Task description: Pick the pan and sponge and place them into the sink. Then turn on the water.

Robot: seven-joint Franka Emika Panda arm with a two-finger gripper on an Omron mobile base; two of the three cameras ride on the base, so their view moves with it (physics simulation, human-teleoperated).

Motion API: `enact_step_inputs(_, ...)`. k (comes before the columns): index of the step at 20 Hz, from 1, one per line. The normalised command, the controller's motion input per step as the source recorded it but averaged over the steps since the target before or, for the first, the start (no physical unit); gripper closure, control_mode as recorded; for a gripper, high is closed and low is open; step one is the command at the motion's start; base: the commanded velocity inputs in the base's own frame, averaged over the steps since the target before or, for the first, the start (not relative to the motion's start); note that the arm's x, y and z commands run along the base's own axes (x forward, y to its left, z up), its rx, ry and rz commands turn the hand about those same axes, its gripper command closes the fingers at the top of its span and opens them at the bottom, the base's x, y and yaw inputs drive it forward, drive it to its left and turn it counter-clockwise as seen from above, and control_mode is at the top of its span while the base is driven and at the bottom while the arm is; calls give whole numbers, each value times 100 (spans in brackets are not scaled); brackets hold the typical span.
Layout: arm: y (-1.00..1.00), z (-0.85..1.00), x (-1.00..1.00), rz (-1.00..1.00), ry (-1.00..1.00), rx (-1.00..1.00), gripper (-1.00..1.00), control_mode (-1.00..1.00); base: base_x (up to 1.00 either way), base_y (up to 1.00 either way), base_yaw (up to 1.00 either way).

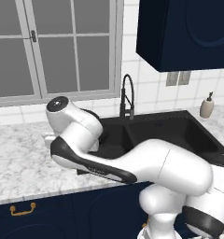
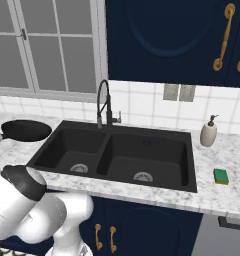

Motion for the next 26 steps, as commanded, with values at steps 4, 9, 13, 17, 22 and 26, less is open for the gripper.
enact_step_inputs(4, -78, 47, -58, -15, 0, 0, 100, -100, 0, 0, 0)
enact_step_inputs(9, -99, 13, -51, -21, 0, 0, 100, -100, 0, 0, 0)
enact_step_inputs(13, -100, 10, -26, -28, 0, 0, 100, -100, 0, 0, 0)
enact_step_inputs(17, -100, 15, -27, -20, 1, 0, 100, -100, 0, 0, 0)
enact_step_inputs(22, -99, 22, -13, -11, 6, 0, 100, -100, 0, 0, 0)
enact_step_inputs(26, -100, 8, -7, -2, 1, 0, 100, -100, 0, 0, 0)
